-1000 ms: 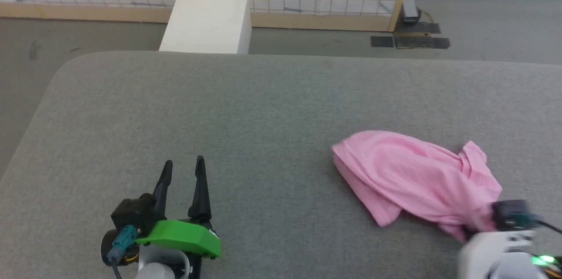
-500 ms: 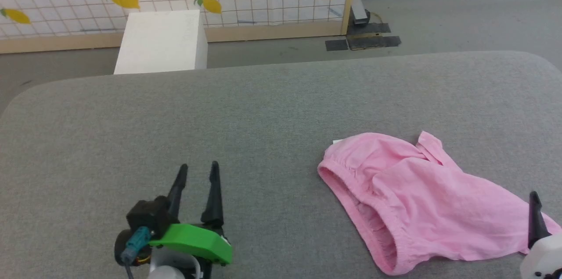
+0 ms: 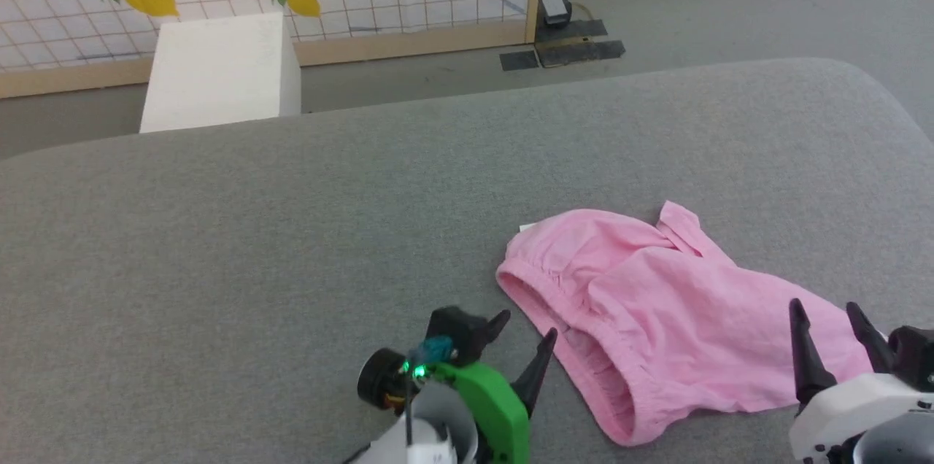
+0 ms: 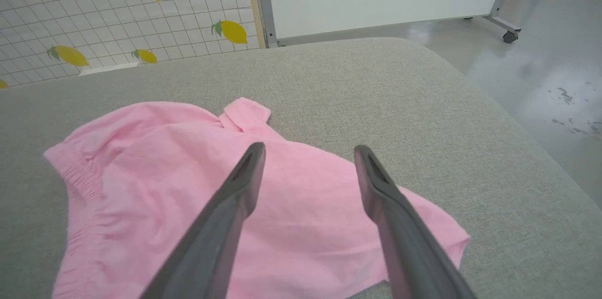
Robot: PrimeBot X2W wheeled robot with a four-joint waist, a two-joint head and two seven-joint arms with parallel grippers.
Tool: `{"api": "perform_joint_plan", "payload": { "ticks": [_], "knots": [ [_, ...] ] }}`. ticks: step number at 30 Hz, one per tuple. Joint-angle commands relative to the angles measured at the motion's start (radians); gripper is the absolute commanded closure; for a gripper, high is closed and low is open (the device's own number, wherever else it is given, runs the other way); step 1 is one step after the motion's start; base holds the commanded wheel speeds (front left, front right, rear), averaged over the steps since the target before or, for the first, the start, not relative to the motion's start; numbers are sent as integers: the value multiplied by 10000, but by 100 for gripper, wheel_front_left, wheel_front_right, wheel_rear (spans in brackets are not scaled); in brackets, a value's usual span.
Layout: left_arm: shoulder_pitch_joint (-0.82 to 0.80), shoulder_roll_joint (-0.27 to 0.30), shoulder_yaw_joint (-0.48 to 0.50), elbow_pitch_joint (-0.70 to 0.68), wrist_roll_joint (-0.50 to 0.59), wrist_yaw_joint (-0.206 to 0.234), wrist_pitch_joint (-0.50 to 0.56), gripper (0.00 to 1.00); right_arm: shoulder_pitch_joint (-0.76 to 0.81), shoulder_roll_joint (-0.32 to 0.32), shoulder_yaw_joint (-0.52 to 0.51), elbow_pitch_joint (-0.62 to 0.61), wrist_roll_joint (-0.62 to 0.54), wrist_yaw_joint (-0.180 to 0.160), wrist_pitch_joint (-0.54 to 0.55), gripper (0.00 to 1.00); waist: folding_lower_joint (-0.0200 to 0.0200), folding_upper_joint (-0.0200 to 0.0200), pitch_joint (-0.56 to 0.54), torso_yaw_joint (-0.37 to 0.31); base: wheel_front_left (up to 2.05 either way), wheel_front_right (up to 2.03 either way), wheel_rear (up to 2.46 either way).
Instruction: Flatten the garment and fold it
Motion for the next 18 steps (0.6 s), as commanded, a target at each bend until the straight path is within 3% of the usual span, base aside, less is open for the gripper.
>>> {"api": "perform_joint_plan", "payload": {
  "ticks": [1,7,16,17,18],
  "knots": [
    [-540,30,-138,344,-147,330,341,0,-275,5,163,30,134,-15,-80,0,0,-1,348,-328,0,0,0],
    [-2138,30,-492,1829,-927,1338,1748,0,-635,5,704,202,418,-15,-276,0,0,-1,1047,-870,0,0,0],
    [-3142,30,-914,3243,-1823,1629,3525,0,-979,5,1086,772,736,-15,-651,0,0,-1,1452,-1311,0,0,0],
    [-3151,30,-1027,3361,-1867,1527,3809,15,-1002,5,1089,815,748,-15,-681,0,0,-1,1443,-1319,0,0,0],
    [-3126,30,-1035,3360,-2006,1390,3914,78,-1025,5,1085,852,763,-15,-705,0,0,-1,1423,-1311,0,0,0]
  ]
}}
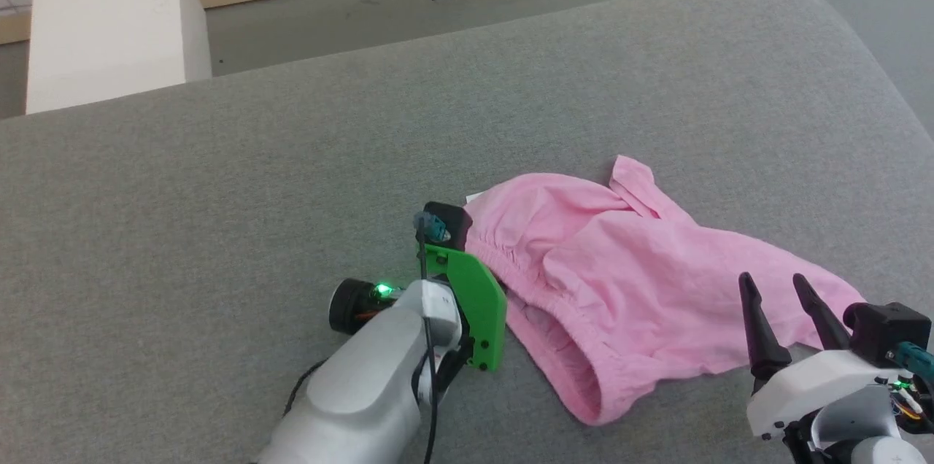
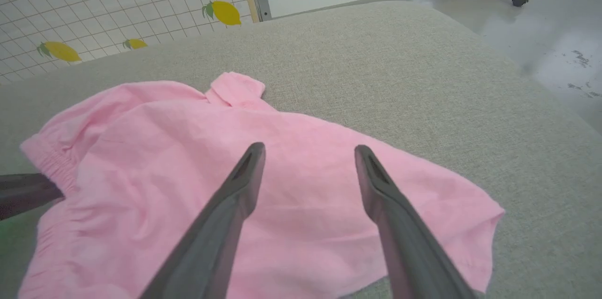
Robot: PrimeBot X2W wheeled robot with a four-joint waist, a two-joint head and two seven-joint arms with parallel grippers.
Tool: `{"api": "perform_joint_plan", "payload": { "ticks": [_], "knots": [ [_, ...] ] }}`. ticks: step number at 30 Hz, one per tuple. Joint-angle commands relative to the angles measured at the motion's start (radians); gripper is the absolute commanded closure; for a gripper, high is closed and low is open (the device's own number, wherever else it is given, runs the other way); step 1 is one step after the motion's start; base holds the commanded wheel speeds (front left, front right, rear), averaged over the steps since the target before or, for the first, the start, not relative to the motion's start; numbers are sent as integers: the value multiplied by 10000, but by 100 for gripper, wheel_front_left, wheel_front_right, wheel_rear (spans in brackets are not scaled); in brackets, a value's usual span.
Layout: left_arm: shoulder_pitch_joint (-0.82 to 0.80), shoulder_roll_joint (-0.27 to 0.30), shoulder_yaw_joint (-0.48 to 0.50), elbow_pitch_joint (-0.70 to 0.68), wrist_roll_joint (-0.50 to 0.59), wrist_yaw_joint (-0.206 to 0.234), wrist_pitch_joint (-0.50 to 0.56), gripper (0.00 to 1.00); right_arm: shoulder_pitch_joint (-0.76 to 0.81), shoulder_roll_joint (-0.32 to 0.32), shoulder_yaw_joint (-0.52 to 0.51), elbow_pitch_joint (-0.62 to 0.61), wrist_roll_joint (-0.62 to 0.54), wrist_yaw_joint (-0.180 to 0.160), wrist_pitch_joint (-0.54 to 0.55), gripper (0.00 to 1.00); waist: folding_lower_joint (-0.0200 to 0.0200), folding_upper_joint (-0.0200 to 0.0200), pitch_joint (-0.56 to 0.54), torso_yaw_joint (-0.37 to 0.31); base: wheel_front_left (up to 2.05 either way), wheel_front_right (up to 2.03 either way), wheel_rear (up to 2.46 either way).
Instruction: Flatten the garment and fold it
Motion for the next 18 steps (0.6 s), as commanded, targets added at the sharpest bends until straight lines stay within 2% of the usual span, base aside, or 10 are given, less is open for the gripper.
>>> {"api": "perform_joint_plan", "payload": {
  "ticks": [1,5,8,12,18],
  "knots": [
    [334,22,-106,209,-247,-209,163,100,-220,9,16,45,62,-15,-95,0,0,-1,41,-53,0,0,0],
    [413,210,185,-154,-233,-187,-877,100,-253,9,-60,73,66,-15,-154,0,0,-1,-73,120,0,0,0],
    [530,727,672,-618,-242,58,-1691,100,-243,9,-136,31,60,-15,-173,0,0,-1,-151,321,0,0,0],
    [687,1914,1423,-1421,-322,493,-2003,100,-211,9,-185,-36,51,-15,-177,0,0,-1,-200,579,0,0,0],
    [837,3942,2440,-2436,-467,1015,-1537,100,-230,9,-77,-109,67,-15,-175,0,0,-1,-83,853,0,0,0]
  ]
}}
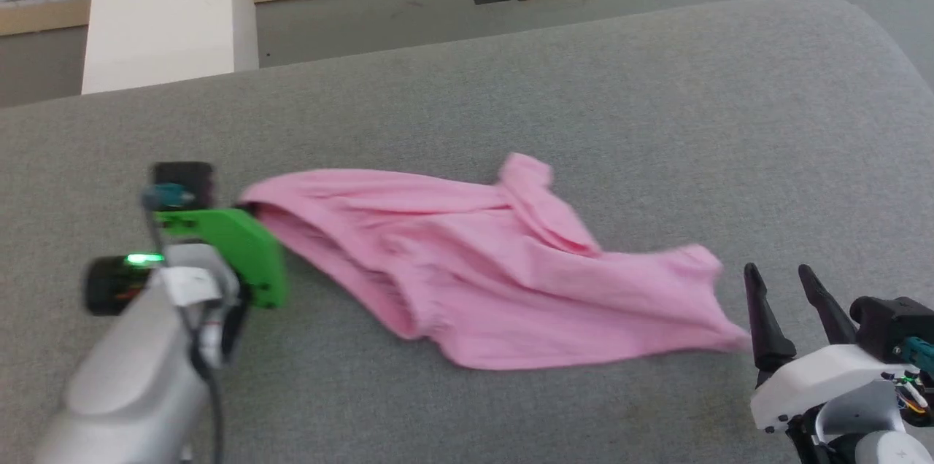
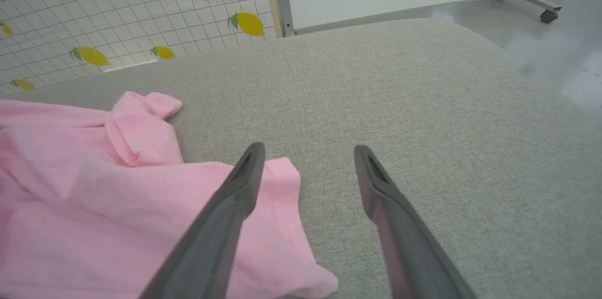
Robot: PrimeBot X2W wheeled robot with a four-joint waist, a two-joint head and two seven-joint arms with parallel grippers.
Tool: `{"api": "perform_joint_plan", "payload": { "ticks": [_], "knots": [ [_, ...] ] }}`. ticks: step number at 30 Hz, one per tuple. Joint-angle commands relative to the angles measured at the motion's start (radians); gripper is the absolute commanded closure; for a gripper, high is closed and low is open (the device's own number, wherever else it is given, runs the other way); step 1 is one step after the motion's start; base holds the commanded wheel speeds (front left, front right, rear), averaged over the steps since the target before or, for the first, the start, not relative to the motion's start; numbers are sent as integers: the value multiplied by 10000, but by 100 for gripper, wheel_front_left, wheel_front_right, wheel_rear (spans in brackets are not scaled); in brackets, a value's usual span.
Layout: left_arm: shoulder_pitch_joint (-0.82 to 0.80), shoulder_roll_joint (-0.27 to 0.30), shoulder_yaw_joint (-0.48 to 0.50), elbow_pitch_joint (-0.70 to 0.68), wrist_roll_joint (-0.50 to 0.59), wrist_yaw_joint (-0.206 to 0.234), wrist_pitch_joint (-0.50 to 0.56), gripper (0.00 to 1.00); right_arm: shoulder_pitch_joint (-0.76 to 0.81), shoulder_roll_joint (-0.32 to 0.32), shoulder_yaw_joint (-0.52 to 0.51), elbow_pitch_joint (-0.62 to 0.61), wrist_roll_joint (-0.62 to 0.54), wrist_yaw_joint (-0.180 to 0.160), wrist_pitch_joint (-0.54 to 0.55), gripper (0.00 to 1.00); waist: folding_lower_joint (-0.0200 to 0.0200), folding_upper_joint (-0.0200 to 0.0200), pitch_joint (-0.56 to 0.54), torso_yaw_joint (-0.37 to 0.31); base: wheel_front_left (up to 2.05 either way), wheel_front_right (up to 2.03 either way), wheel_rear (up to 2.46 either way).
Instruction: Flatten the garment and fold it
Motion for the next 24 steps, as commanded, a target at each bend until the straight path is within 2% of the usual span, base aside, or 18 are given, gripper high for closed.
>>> {"api": "perform_joint_plan", "payload": {
  "ticks": [1,5,6,7,8,16,20,24],
  "knots": [
    [110,385,208,-94,-111,149,63,100,-148,5,47,-53,32,-15,-57,0,-1,0,97,79,0,0,0],
    [108,1173,725,-189,-183,346,30,100,-265,5,186,-68,22,-15,-38,0,-1,0,275,118,0,0,0],
    [120,1226,899,-163,-274,398,-96,96,-286,5,233,-64,16,-15,-26,0,-1,0,311,124,0,0,0],
    [144,1219,1029,-130,-384,408,-192,34,-303,5,268,-56,18,-15,-22,0,-1,0,335,128,0,0,0],
    [194,1196,1169,-54,-503,437,-305,0,-326,5,305,-41,22,-15,-22,0,-1,0,354,130,0,0,0],
    [1225,654,1381,118,-942,380,-1221,0,-159,5,366,116,-45,-15,40,0,-1,0,-222,365,0,0,0],
    [2128,397,1334,-441,-896,527,-1930,0,78,5,351,76,-67,-15,105,0,-1,0,-737,624,0,0,0],
    [2864,130,855,-1387,-507,496,-2586,0,300,5,341,-7,-88,-15,196,0,-1,0,-1169,907,0,0,0]
  ]
}}
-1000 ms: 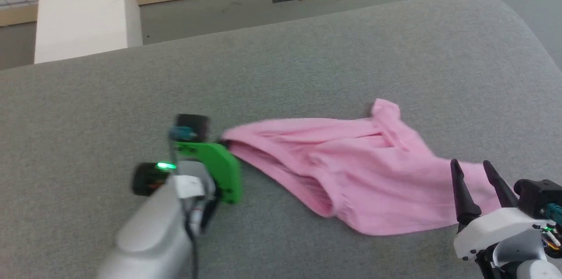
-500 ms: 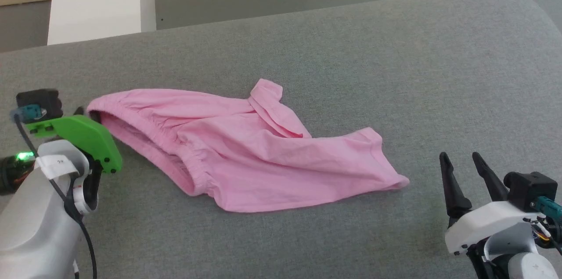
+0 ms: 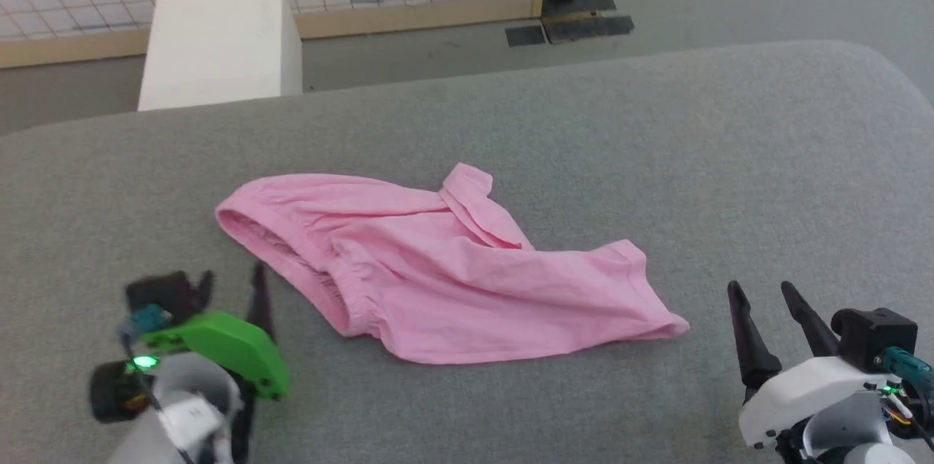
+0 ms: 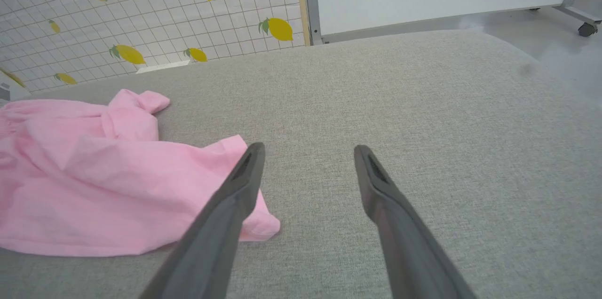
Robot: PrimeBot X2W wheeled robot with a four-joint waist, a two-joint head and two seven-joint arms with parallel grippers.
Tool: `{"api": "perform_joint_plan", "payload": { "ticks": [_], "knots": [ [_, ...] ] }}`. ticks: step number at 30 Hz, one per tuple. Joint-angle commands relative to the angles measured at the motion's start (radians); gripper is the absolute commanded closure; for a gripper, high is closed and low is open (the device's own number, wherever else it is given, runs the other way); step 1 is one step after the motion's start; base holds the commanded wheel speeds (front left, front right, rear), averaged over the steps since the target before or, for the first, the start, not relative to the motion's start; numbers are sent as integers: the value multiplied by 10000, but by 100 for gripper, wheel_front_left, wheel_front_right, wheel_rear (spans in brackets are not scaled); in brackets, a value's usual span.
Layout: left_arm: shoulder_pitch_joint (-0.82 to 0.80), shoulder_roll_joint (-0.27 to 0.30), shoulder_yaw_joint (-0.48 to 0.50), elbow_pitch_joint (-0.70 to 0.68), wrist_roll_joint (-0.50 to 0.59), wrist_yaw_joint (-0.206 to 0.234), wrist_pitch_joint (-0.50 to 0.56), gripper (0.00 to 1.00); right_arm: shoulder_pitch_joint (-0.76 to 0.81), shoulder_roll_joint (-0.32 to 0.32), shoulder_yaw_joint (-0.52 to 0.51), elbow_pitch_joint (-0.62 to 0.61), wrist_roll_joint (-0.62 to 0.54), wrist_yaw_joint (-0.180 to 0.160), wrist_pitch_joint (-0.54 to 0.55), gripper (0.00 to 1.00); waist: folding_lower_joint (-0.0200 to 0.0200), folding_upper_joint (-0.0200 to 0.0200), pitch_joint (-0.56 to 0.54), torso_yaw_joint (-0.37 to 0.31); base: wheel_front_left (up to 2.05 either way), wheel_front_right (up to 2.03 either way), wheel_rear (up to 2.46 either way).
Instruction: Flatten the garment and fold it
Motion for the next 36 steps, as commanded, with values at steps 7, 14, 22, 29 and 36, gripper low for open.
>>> {"api": "perform_joint_plan", "payload": {
  "ticks": [7,14,22,29,36],
  "knots": [
    [798,-476,-1550,-1156,1149,-1,-74,0,332,5,101,-226,-36,-15,196,0,0,0,-764,570,0,0,0],
    [552,-1138,-2169,-605,1223,-120,240,0,393,5,239,-290,25,-15,263,0,0,0,-637,505,0,0,0],
    [-438,-1615,-2235,848,1130,-280,550,0,246,5,329,-315,75,-15,287,0,0,0,-220,139,0,0,0],
    [-576,-1672,-2193,1426,779,-384,1064,100,216,5,232,-135,122,-15,237,0,0,0,-151,-49,0,0,0],
    [313,-1439,-1624,665,231,58,826,100,182,5,392,323,66,-15,724,0,0,0,-287,252,0,0,0]
  ]
}}
